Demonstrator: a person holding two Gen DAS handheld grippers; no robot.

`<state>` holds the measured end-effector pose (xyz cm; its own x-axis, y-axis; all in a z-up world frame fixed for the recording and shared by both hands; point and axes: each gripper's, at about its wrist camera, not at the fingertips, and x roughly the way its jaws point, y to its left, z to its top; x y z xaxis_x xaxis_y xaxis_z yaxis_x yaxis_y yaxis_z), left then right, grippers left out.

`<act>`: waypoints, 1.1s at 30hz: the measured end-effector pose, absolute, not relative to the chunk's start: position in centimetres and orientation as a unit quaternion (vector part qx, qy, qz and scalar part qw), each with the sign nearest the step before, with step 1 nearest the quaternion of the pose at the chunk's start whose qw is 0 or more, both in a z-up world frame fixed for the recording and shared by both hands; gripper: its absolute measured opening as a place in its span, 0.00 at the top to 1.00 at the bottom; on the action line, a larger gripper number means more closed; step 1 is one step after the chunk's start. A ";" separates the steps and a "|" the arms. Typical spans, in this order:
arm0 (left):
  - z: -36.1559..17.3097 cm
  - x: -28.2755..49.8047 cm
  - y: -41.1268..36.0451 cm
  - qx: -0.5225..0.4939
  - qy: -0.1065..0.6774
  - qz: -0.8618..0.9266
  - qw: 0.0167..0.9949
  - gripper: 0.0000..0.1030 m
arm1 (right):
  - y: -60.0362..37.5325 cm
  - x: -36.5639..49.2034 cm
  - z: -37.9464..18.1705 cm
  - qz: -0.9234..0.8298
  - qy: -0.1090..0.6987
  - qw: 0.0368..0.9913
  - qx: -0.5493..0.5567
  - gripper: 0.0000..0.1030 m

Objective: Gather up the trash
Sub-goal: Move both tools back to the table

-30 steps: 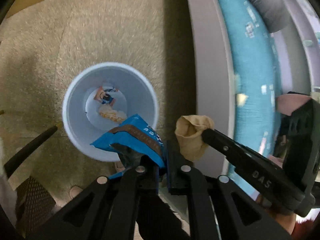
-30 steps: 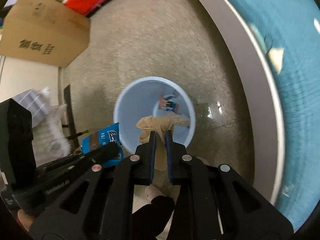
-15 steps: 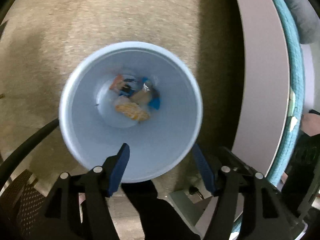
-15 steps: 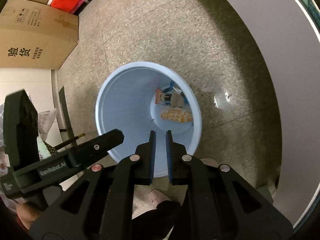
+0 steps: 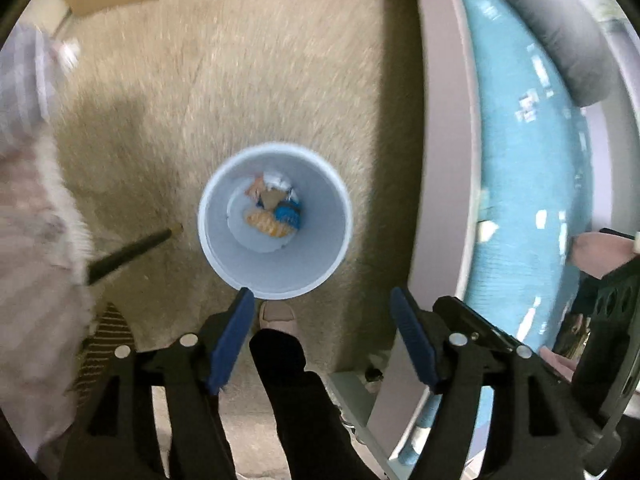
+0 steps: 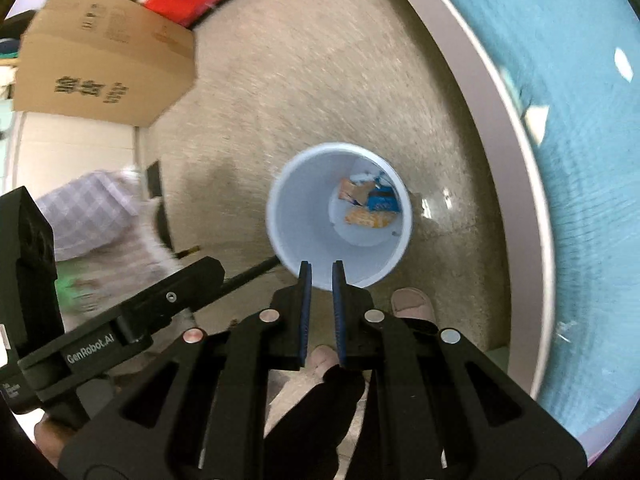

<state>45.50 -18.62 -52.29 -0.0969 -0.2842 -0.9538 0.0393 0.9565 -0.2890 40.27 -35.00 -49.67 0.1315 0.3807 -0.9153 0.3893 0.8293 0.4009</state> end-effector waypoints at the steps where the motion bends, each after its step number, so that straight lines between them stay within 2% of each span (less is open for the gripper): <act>1: -49.4 45.5 -18.4 -0.080 0.718 -0.127 0.680 0.28 | -34.8 40.6 -47.7 0.007 0.654 0.699 0.289 0.83; 2: -47.5 45.6 -18.3 -0.078 0.709 -0.128 0.689 0.27 | -34.5 41.1 -45.2 0.019 0.648 0.708 0.280 0.78; 3: -45.1 45.6 -17.8 -0.076 0.696 -0.124 0.703 0.27 | -34.2 41.4 -43.6 0.026 0.642 0.715 0.273 0.65; 4: -43.6 45.7 -17.3 -0.075 0.687 -0.120 0.712 0.26 | -33.7 41.7 -41.5 0.037 0.633 0.727 0.264 0.57; 5: -40.9 45.6 -16.2 -0.080 0.672 -0.112 0.727 0.25 | -33.2 41.9 -40.0 0.045 0.628 0.734 0.254 0.54; 8: -36.0 45.1 -13.6 -0.093 0.642 -0.100 0.754 0.25 | -30.5 42.9 -35.1 0.092 0.609 0.755 0.224 0.54; 13: -28.7 43.3 -6.3 -0.062 0.587 -0.054 0.806 0.25 | -24.8 43.0 -31.0 0.145 0.592 0.770 0.189 0.53; 20: -23.2 40.0 6.4 -0.061 0.541 0.044 0.838 0.25 | -13.0 42.1 -27.8 0.206 0.579 0.768 0.181 0.51; 26: -22.2 38.3 15.1 -0.033 0.529 0.108 0.841 0.25 | -3.9 41.7 -26.4 0.242 0.566 0.770 0.167 0.48; 33: -24.1 39.2 19.9 0.010 0.549 0.096 0.830 0.25 | 3.2 41.7 -26.8 0.255 0.570 0.767 0.145 0.45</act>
<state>39.25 19.91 -24.05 0.3795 0.1710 -0.9092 -0.1481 0.9813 0.1228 41.70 3.25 -26.82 0.2198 0.5572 -0.8007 -0.2257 0.8276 0.5139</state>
